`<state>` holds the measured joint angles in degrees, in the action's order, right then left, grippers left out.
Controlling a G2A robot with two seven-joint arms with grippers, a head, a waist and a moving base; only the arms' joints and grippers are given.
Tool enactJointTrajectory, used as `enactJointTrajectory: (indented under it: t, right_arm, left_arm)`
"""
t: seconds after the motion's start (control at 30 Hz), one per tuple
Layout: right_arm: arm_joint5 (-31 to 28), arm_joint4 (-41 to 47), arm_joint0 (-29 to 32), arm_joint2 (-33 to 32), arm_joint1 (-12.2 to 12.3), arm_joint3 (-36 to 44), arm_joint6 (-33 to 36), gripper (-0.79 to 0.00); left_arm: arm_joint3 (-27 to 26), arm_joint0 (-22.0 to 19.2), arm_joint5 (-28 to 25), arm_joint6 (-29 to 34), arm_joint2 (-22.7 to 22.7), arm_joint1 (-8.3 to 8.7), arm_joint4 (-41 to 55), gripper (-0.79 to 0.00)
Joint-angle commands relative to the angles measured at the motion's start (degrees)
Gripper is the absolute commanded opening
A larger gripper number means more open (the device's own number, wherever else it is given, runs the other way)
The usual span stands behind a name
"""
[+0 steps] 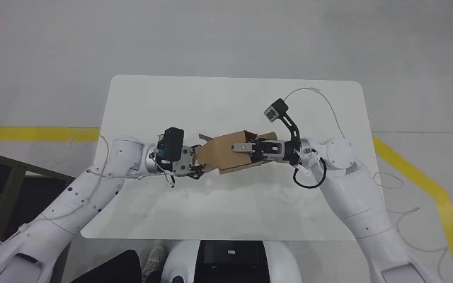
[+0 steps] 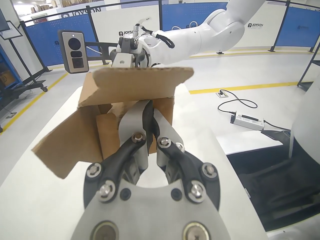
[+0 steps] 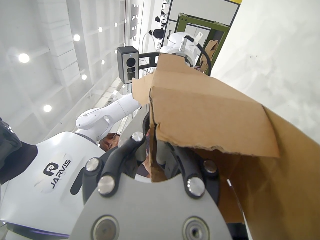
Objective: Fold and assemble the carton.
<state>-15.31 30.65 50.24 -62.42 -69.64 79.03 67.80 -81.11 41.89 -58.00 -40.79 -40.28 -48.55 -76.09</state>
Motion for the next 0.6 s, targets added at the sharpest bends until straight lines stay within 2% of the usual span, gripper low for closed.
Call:
enactJointTrajectory:
  t: [0.0,0.57]
  right_arm:
    - [-0.08,0.11,-0.01,0.03,-0.01,-0.03,0.02,-0.785]
    - [-0.01,0.74,0.9,-1.76,0.49,0.17,-0.42,-0.785]
  left_arm:
    - [0.65,0.14,0.0,-0.32,-0.43,0.0,0.61,-0.785]
    - [3.84,6.15,2.97,-1.56,-9.69,1.39,7.01,-0.785]
